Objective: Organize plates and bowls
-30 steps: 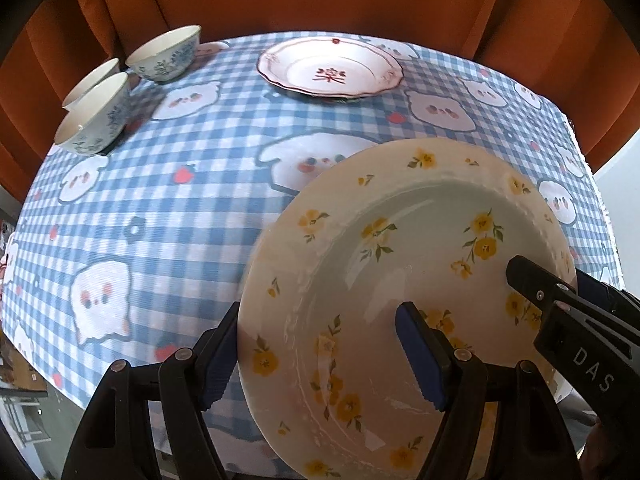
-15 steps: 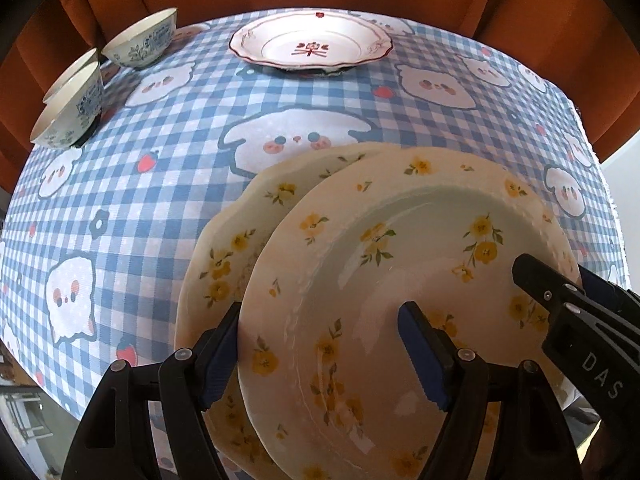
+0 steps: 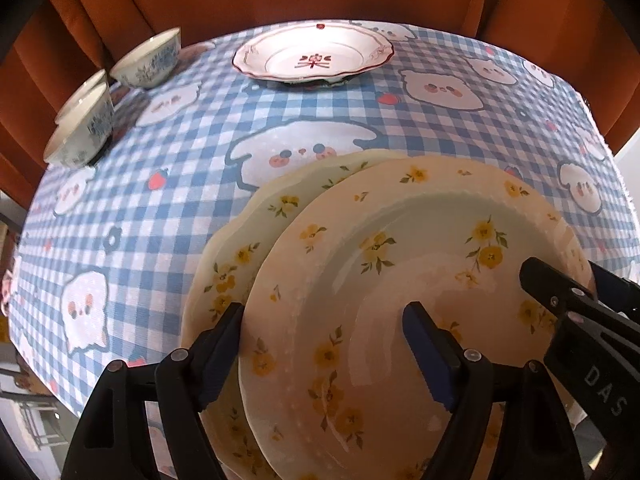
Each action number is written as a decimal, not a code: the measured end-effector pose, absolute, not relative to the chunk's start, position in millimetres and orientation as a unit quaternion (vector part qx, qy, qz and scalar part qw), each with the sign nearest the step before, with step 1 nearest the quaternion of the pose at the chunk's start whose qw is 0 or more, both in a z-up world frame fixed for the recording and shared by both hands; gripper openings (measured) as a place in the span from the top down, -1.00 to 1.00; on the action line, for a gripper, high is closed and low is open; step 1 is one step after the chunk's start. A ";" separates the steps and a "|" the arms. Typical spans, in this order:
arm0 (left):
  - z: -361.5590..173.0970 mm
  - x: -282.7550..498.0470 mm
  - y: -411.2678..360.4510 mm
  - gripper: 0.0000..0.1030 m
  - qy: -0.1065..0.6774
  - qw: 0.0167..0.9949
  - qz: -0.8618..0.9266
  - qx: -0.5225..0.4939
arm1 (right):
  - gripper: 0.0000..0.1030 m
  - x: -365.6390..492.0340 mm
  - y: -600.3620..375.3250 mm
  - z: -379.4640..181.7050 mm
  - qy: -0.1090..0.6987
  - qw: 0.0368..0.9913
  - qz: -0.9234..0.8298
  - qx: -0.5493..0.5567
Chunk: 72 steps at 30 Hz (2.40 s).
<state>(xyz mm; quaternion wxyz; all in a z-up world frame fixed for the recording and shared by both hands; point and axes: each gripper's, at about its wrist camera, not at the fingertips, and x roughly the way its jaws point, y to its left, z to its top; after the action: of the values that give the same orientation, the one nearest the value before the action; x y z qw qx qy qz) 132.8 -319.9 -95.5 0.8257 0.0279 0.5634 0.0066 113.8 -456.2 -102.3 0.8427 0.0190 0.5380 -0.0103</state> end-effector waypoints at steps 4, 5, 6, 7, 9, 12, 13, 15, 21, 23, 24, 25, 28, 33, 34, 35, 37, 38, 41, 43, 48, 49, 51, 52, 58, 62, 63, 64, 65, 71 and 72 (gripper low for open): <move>-94.8 130.7 -322.8 -0.60 0.551 0.833 0.007 0.046 | -0.14 106.7 -459.5 -100.5 0.534 0.845 -0.010 0.029; -94.1 130.4 -324.1 -0.60 0.549 0.834 0.008 0.053 | -0.14 103.9 -460.5 -99.4 0.532 0.846 -0.010 0.032; -93.6 129.8 -325.7 -0.60 0.546 0.836 0.009 0.059 | -0.14 101.1 -462.0 -97.9 0.530 0.847 -0.011 0.036; -93.3 129.8 -326.4 -0.60 0.545 0.836 0.010 0.062 | -0.05 98.3 -464.3 -95.5 0.525 0.850 -0.013 0.040; -92.9 130.4 -326.2 -0.61 0.547 0.835 0.011 0.063 | 0.18 94.5 -467.1 -91.6 0.519 0.854 -0.014 0.045; -92.9 128.3 -325.7 -0.62 0.552 0.831 0.009 0.065 | 0.31 93.8 -470.7 -91.8 0.521 0.852 -0.014 0.052; -92.6 126.6 -324.9 -0.62 0.555 0.829 0.008 0.066 | 0.31 94.1 -470.7 -92.0 0.521 0.852 -0.014 0.054; -90.5 123.2 -322.4 -0.62 0.556 0.829 0.011 0.065 | 0.31 93.6 -468.7 -92.5 0.523 0.851 -0.014 0.049; -82.2 115.5 -316.9 -0.63 0.546 0.834 0.032 0.075 | 0.31 96.9 -455.2 -98.1 0.536 0.843 0.011 0.040; -80.8 113.6 -317.6 -0.66 0.543 0.835 0.033 0.081 | 0.31 98.9 -448.3 -101.3 0.542 0.840 0.018 0.033; -81.0 113.2 -316.9 -0.66 0.545 0.834 0.032 0.079 | 0.31 99.8 -443.2 -101.1 0.540 0.841 0.014 0.016; -81.8 113.2 -315.9 -0.66 0.548 0.832 0.035 0.081 | 0.31 100.6 -441.7 -101.1 0.541 0.841 0.012 0.013; -81.4 113.1 -310.5 -0.66 0.553 0.829 0.040 0.073 | 0.31 101.6 -440.1 -101.2 0.542 0.840 0.011 0.014; -78.5 113.4 -302.5 -0.66 0.555 0.830 0.025 0.058 | 0.31 103.4 -439.4 -101.9 0.543 0.840 0.004 0.011; -77.4 114.0 -301.0 -0.66 0.553 0.831 0.020 0.056 | 0.27 103.7 -440.1 -101.6 0.544 0.839 0.001 0.016; -76.3 114.7 -299.4 -0.66 0.552 0.832 0.016 0.054 | 0.27 103.5 -440.1 -100.7 0.543 0.839 -0.002 0.019; -74.3 117.1 -294.8 -0.67 0.551 0.833 0.008 0.049 | 0.13 102.5 -438.0 -98.9 0.542 0.840 -0.008 0.019; -73.1 117.8 -292.6 -0.67 0.551 0.833 0.004 0.047 | 0.04 101.6 -435.5 -96.9 0.540 0.842 -0.006 0.023; -66.2 120.3 -283.1 -0.69 0.547 0.836 -0.010 0.037 | -0.27 97.0 -423.5 -85.1 0.523 0.852 -0.003 0.017; -60.7 122.6 -276.3 -0.72 0.543 0.839 -0.020 0.036 | -0.35 95.5 -414.8 -78.8 0.516 0.857 0.000 0.013; -44.9 129.1 -251.5 -0.72 0.530 0.846 -0.033 0.042 | -0.37 96.3 -390.7 -65.3 0.507 0.862 -0.003 0.028; -42.2 131.4 -245.8 -0.72 0.528 0.847 -0.035 0.042 | -0.37 96.7 -385.3 -63.2 0.505 0.863 -0.003 0.030; -35.6 137.9 -234.7 -0.72 0.522 0.851 -0.037 0.042 | -0.37 100.1 -373.7 -56.7 0.501 0.865 -0.003 0.035; -31.1 142.2 -229.1 -0.72 0.518 0.854 -0.040 0.043 | -0.37 102.2 -368.2 -53.4 0.498 0.866 -0.003 0.040; -13.1 169.6 -207.2 -0.72 0.496 0.866 -0.051 0.044 | -0.37 123.0 -341.1 -31.9 0.480 0.876 -0.015 0.051; -5.1 195.7 -201.0 -0.72 0.485 0.872 -0.052 0.044 | -0.37 141.3 -330.9 -18.8 0.461 0.886 -0.027 0.051; -3.3 202.0 -200.0 -0.72 0.484 0.872 -0.051 0.044 | -0.37 147.1 -329.9 -16.8 0.459 0.886 -0.030 0.055; -1.1 209.1 -199.2 -0.72 0.481 0.874 -0.050 0.044 | -0.37 155.6 -329.3 -14.3 0.457 0.887 -0.030 0.060; 0.1 214.7 -198.8 -0.72 0.477 0.876 -0.051 0.044 | -0.37 161.8 -328.3 -12.2 0.454 0.888 -0.029 0.061; -1.5 258.8 -205.2 -0.72 0.466 0.883 -0.040 0.039 | -0.37 205.8 -330.1 -5.0 0.443 0.895 -0.032 0.052; -4.1 267.9 -207.3 -0.72 0.468 0.882 -0.035 0.037 | -0.37 214.8 -331.9 -5.9 0.441 0.896 -0.031 0.050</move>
<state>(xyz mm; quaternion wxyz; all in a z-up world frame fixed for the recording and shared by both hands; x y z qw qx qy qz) 267.9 -207.3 -4.1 0.8823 0.0370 0.4680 -0.0346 214.8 -331.9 -5.9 0.8956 0.0498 0.4409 -0.0307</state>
